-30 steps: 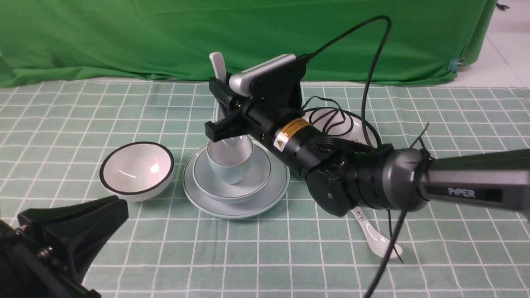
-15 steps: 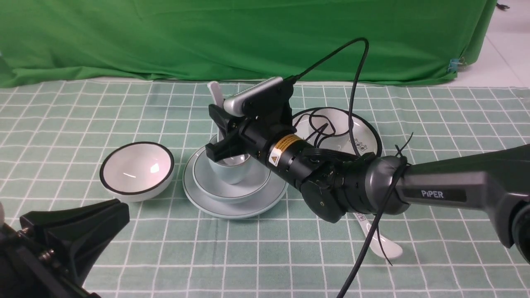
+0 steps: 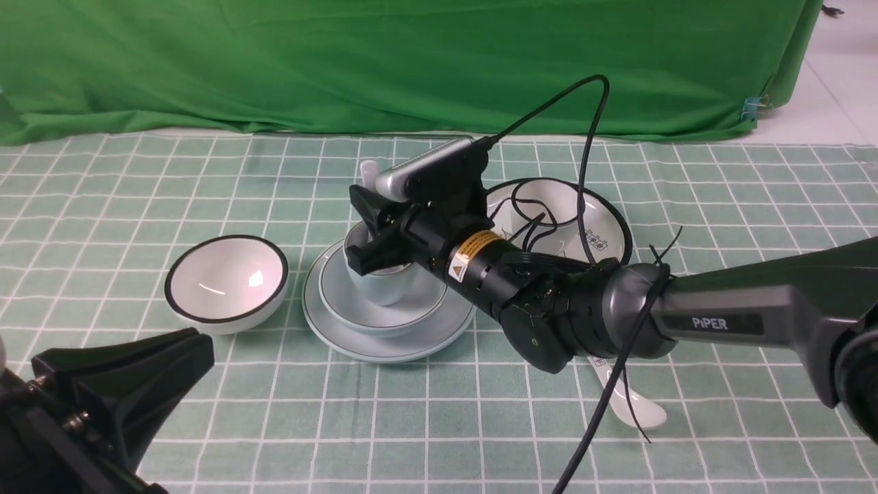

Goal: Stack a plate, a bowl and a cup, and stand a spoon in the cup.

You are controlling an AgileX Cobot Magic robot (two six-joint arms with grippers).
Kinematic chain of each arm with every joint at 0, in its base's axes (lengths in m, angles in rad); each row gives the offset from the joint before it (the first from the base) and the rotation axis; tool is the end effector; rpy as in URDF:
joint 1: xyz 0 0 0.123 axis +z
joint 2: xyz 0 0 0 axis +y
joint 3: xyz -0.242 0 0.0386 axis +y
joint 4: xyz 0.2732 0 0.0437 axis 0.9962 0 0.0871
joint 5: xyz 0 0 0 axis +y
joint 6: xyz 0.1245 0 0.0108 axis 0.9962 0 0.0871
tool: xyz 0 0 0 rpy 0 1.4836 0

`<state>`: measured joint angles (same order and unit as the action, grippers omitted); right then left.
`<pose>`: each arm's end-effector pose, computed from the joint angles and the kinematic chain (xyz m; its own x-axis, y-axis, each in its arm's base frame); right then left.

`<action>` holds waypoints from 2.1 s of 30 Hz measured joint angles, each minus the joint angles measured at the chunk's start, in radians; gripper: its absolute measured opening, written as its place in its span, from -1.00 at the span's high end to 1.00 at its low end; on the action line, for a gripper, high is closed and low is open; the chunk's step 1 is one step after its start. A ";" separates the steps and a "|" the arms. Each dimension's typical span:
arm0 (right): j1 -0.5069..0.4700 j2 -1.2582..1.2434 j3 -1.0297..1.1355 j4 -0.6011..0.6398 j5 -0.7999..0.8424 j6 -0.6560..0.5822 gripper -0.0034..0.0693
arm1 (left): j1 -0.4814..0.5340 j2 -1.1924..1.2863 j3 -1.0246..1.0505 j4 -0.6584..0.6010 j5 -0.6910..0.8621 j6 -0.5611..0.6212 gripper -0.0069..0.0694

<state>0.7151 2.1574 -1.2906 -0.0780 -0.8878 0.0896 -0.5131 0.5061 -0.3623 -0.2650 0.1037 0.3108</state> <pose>0.3728 0.3337 0.1364 0.0521 0.0986 -0.9938 -0.7025 0.7108 0.0336 0.1787 -0.1046 0.2586 -0.1116 0.1170 -0.9868 0.5199 0.8532 0.0423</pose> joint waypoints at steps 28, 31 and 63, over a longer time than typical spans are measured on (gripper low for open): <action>0.029 -1.075 0.394 -0.006 1.337 0.000 0.57 | 0.000 -0.161 0.000 0.098 -0.052 0.025 0.79; 0.029 -1.121 0.398 -0.006 1.351 0.001 0.54 | 0.000 -0.161 0.000 0.098 -0.051 0.025 0.79; -0.720 -2.152 1.296 0.017 1.129 -0.090 0.86 | 0.000 -0.161 0.000 0.105 -0.046 0.031 0.79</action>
<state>-0.0048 0.0051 0.0056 -0.0608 0.2416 0.0000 -0.5131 0.3449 -0.3623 -0.1597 0.0577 0.3414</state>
